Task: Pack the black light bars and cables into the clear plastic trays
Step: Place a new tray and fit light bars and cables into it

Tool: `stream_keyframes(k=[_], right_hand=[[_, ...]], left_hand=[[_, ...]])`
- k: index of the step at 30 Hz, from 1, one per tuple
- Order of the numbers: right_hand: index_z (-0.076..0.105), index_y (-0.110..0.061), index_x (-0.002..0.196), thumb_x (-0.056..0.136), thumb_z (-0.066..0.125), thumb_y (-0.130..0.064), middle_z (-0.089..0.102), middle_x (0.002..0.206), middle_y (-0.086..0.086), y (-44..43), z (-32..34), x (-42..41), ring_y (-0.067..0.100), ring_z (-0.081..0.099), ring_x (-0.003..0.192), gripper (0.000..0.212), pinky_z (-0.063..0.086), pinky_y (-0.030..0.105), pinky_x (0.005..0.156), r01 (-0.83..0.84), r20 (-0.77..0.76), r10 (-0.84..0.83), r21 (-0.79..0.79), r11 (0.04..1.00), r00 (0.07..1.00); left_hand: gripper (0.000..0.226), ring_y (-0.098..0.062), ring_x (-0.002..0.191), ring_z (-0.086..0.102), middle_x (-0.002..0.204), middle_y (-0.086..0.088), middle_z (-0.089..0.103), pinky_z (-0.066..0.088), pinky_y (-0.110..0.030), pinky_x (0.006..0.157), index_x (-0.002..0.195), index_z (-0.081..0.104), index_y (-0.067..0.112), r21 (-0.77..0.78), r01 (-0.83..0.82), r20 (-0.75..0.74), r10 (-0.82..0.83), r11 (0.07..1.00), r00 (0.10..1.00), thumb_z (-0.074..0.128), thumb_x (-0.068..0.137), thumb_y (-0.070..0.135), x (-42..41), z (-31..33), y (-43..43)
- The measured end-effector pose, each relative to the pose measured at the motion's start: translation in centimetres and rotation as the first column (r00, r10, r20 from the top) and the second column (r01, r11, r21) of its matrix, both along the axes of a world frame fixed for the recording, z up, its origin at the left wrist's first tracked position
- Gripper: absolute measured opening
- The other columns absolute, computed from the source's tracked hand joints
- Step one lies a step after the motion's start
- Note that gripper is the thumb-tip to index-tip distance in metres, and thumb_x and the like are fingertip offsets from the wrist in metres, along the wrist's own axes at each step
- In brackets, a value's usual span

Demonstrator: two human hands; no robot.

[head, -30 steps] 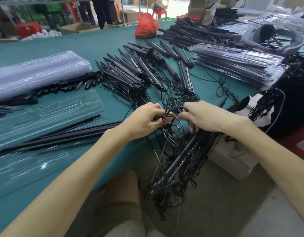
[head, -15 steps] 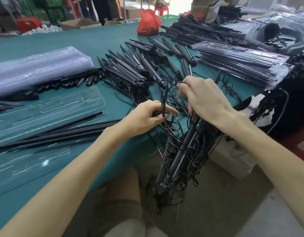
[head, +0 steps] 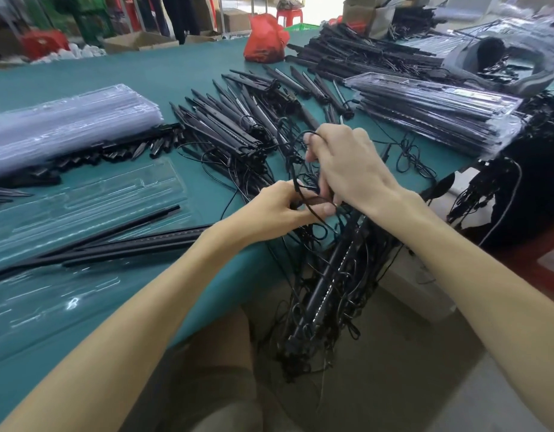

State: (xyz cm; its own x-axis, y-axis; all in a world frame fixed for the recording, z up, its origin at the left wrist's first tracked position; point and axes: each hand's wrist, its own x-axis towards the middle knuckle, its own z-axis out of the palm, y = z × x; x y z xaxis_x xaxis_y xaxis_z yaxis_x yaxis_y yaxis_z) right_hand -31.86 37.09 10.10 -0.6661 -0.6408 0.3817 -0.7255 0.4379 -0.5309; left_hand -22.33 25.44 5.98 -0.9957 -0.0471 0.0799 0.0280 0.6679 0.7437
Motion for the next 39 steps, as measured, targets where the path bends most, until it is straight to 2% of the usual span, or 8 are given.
stream_keyframes(k=[4,9,14,17,23,30,34,39], right_hand=[[0.062,-0.015,0.083,0.104,0.036,-0.027,0.069,0.078,0.003,-1.0,-0.4,0.5,0.026,0.065,0.061,0.035,0.057,0.044,0.072,-0.019,0.002,0.019,0.02,1.0,1.0],[0.062,-0.013,0.084,0.104,0.036,-0.023,0.068,0.06,0.007,-0.3,-0.4,-0.4,0.019,0.063,0.048,0.034,0.058,0.042,0.063,-0.017,0.08,0.018,-0.017,1.0,0.997],[0.063,-0.007,0.091,0.104,0.046,-0.025,0.069,0.062,0.008,0.7,-0.3,-0.9,0.016,0.065,0.046,0.028,0.057,0.032,0.05,-0.052,0.17,0.066,-0.086,0.995,0.983],[0.062,-0.013,0.098,0.103,0.052,-0.039,0.071,0.072,0.001,1.6,-0.4,-1.7,0.004,0.066,0.056,0.028,0.052,0.02,0.056,-0.072,0.131,0.064,0.061,0.996,0.989],[0.068,-0.009,0.088,0.107,0.045,-0.031,0.07,0.078,-0.001,3.6,-0.6,-2.5,0.011,0.068,0.065,0.037,0.044,0.007,0.057,-0.179,0.223,0.101,0.364,0.914,0.97],[0.065,-0.005,0.109,0.105,0.046,-0.019,0.064,0.1,0.014,2.6,0.2,-1.4,0.034,0.063,0.096,0.023,0.051,0.036,0.084,-0.164,0.038,0.193,0.704,0.691,0.98],[0.061,-0.022,0.088,0.097,0.055,-0.009,0.068,0.088,0.006,2.7,0.8,-1.1,0.028,0.067,0.09,0.017,0.056,0.036,0.084,-0.183,0.086,0.179,0.743,0.644,0.98],[0.065,-0.023,0.082,0.085,0.066,-0.008,0.067,0.077,-0.003,3.0,1.9,-1.4,0.02,0.06,0.075,0.016,0.049,0.027,0.066,-0.282,0.195,0.209,0.775,0.566,0.958]], left_hand=[[0.074,-0.023,0.105,0.061,0.1,-0.011,0.074,0.028,-0.037,0.098,0.099,0.074,0.011,-0.095,-0.115,0.133,0.127,0.989,0.983,0.068,0.067,0.077,-0.9,-0.5,1.0],[0.035,-0.02,0.101,0.064,0.09,0.0,0.076,0.031,-0.041,0.106,0.083,0.073,0.022,-0.057,-0.256,0.076,0.26,0.965,0.963,0.067,0.085,0.056,-1.8,-1.1,2.0],[0.043,-0.017,0.08,0.058,0.087,-0.014,0.072,0.036,-0.052,0.11,0.085,0.07,0.0,0.067,-0.289,0.082,0.283,0.955,0.956,0.073,0.087,0.043,-1.6,-1.5,2.0],[0.042,-0.016,0.069,0.049,0.071,-0.009,0.054,0.035,-0.06,0.109,0.074,0.066,0.001,0.18,-0.243,0.096,0.229,0.953,0.969,0.076,0.087,0.04,-1.5,-1.8,1.5],[0.039,-0.009,0.055,0.037,0.055,0.01,0.043,0.027,-0.038,0.081,0.06,0.056,0.017,0.184,-0.236,0.144,0.211,0.954,0.967,0.074,0.087,0.038,-1.5,-1.6,1.6],[0.046,-0.019,0.063,0.035,0.048,0.008,0.036,0.028,-0.036,0.076,0.054,0.047,0.018,0.124,-0.392,0.176,0.368,0.912,0.913,0.074,0.084,0.04,-1.8,-1.4,3.0],[0.045,-0.022,0.069,0.034,0.051,0.008,0.038,0.025,-0.035,0.077,0.051,0.051,0.018,0.19,-0.375,0.23,0.33,0.908,0.916,0.077,0.08,0.041,-2.1,-1.7,2.3],[0.046,-0.016,0.074,0.039,0.074,-0.004,0.05,0.028,-0.034,0.071,0.09,0.072,-0.002,0.318,-0.301,0.194,0.249,0.899,0.949,0.081,0.076,0.041,-2.0,-2.1,1.4]])
